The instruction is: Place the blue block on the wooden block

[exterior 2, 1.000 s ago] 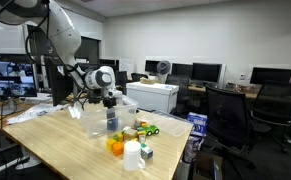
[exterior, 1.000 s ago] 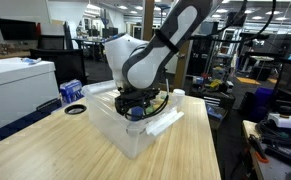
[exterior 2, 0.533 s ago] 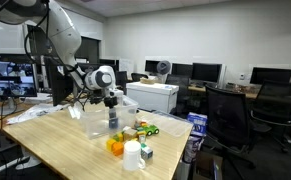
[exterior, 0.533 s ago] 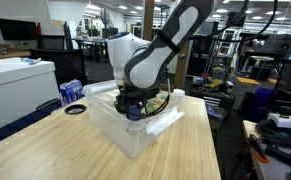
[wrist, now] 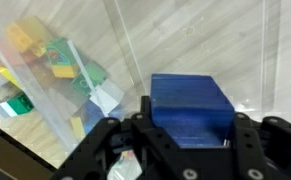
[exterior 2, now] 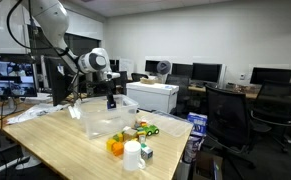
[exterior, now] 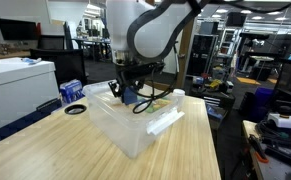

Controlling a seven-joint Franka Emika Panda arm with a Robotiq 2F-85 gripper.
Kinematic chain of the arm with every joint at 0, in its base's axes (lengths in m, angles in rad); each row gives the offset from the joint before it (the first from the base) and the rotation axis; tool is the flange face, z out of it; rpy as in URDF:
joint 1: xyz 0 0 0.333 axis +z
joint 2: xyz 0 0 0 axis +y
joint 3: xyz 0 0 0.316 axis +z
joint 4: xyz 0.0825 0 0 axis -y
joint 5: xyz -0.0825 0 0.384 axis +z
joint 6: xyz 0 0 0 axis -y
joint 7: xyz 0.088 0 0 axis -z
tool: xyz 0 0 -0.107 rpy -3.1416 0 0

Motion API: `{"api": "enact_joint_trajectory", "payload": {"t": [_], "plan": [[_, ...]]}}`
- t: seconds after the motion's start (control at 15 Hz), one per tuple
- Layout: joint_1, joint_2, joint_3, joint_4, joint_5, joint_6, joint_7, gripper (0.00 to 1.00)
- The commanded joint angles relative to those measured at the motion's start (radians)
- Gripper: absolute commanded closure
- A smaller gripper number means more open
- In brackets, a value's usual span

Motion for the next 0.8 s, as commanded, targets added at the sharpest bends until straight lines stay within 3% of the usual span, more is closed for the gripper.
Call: {"api": "enact_joint_trajectory", "payload": {"t": [0.0, 0.4, 0.73], "plan": [[-0.007, -0.169, -0.004, -0.103, -0.025, 0.024, -0.018, 0.68], [-0.144, -0.304, -0.037, -0.102, 0.064, 0.011, 0.019, 0.68], [-0.317, -0.137, -0.084, -0.042, 0.273, 0.026, -0.058, 0.68]]}}
